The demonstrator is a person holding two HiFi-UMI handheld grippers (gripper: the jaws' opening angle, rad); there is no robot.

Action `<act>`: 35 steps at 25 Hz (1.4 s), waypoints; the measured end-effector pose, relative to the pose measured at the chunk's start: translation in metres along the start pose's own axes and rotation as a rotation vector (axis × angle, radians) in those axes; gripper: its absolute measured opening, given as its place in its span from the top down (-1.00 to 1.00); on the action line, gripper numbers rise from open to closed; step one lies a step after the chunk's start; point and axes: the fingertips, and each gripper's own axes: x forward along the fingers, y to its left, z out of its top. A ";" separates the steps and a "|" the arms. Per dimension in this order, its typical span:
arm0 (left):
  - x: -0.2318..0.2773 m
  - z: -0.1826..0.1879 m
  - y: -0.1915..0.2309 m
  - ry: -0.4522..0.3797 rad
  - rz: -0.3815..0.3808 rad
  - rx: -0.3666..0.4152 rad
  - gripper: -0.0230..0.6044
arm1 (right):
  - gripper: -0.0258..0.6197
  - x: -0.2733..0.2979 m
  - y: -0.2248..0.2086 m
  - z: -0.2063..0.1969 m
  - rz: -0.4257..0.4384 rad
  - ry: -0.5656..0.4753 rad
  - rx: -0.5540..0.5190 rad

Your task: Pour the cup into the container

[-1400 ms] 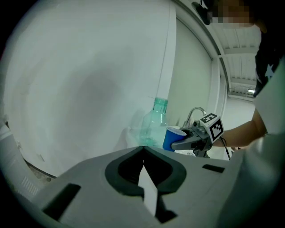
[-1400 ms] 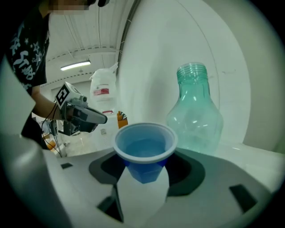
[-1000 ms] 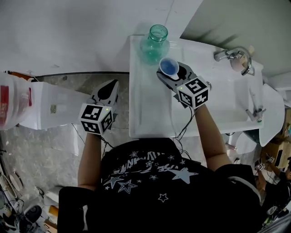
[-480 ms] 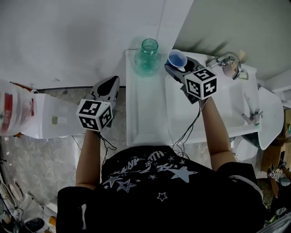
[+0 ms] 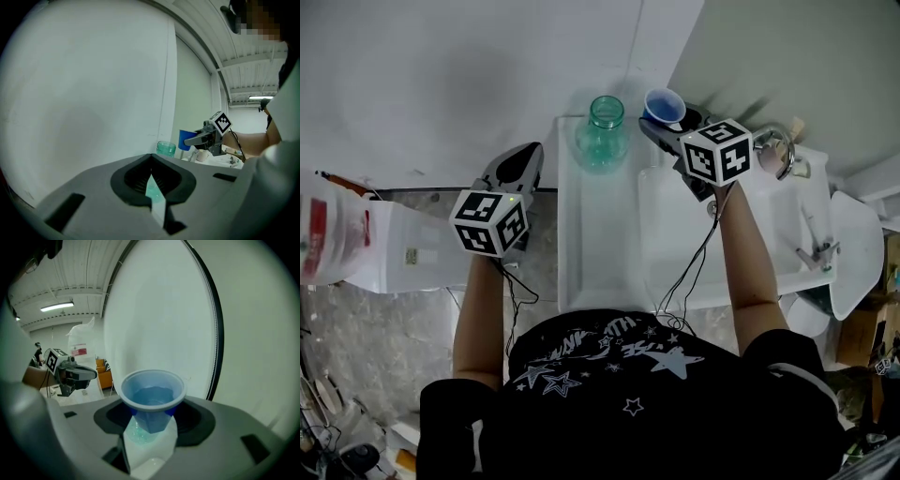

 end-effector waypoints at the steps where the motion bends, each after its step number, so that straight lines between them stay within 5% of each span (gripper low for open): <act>1: 0.002 0.001 0.002 -0.003 0.003 -0.003 0.89 | 0.11 0.002 -0.001 0.003 -0.001 0.005 -0.012; 35: 0.013 -0.005 0.010 -0.030 -0.001 -0.038 0.89 | 0.12 0.048 -0.002 0.018 -0.152 0.276 -0.663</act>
